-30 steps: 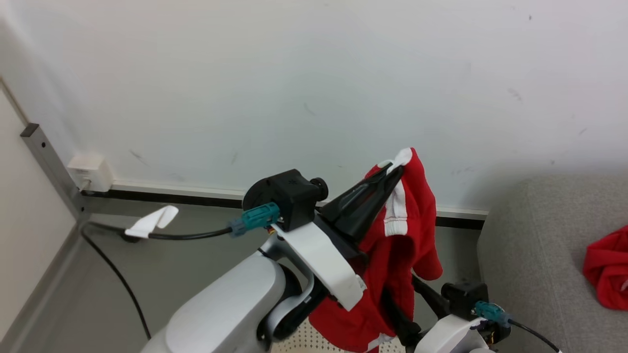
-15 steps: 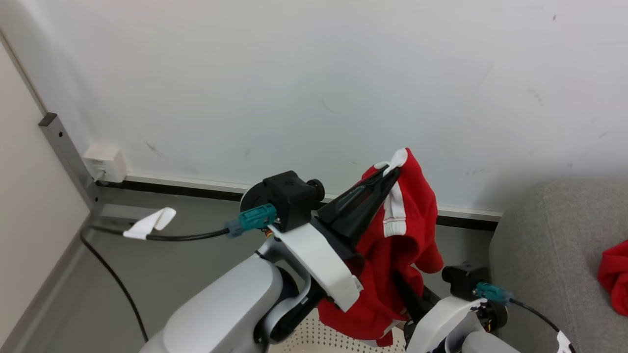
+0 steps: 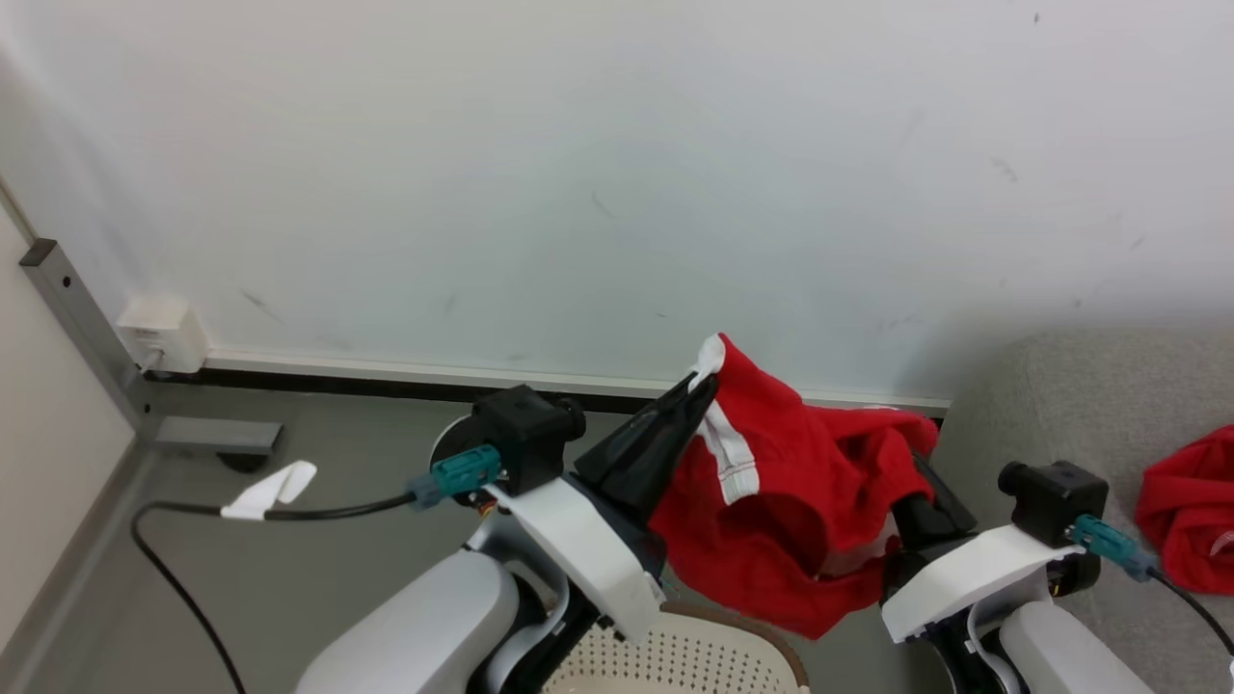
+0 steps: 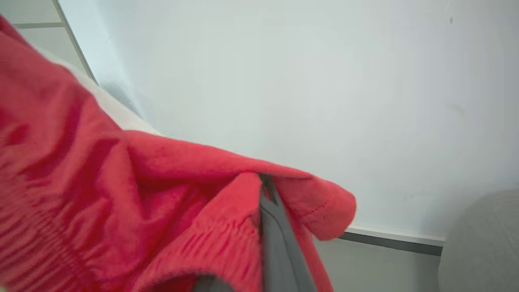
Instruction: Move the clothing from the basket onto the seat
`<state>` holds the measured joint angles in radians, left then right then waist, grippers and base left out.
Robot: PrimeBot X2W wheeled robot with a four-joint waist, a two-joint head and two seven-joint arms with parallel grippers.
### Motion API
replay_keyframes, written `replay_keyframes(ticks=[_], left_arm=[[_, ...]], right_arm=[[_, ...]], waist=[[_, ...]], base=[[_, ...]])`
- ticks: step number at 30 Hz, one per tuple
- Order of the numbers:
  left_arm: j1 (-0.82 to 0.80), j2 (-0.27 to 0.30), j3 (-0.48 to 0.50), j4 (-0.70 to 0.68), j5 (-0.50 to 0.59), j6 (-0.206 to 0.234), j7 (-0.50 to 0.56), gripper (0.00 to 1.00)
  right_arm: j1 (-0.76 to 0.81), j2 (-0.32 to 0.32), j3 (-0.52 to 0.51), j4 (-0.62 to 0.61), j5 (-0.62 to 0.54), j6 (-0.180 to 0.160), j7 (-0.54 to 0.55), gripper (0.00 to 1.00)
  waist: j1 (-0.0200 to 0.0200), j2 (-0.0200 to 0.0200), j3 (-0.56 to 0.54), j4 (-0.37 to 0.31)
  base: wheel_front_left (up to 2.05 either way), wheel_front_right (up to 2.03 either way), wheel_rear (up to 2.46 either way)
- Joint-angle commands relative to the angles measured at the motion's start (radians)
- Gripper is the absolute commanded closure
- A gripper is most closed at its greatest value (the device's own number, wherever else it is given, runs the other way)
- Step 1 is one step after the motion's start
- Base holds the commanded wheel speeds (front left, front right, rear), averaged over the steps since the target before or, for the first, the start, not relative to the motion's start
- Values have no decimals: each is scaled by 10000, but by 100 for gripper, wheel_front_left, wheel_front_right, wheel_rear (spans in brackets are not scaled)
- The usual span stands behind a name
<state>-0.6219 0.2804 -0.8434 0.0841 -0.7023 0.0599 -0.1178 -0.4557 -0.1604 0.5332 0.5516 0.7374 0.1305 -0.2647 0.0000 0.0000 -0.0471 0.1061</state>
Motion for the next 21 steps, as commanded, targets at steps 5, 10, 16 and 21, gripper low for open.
replay_keyframes(ticks=[5, 10, 16, 21], left_arm=[[452, 82, -129, 111, 8, 63, -190, 100], [714, 30, -319, 277, 138, 97, -359, 9], [939, -50, -449, 543, 156, 158, -559, 0], [996, -123, -533, 679, 128, 80, -624, 0]], right_arm=[[329, -193, -790, -662, -437, 6, 9, 100], [382, -276, -1352, -1146, -675, 6, 9, 100], [241, -554, -1527, -1668, -813, 6, 9, 100], [8, -907, -1745, -2155, -843, 6, 6, 100]], waist=[[0, 0, 42, -263], [0, 0, 44, -557], [0, 0, 28, -962], [0, 0, 61, -1358]], base=[[0, 0, 0], [0, 0, 0], [0, 0, 0], [0, 0, 0]])
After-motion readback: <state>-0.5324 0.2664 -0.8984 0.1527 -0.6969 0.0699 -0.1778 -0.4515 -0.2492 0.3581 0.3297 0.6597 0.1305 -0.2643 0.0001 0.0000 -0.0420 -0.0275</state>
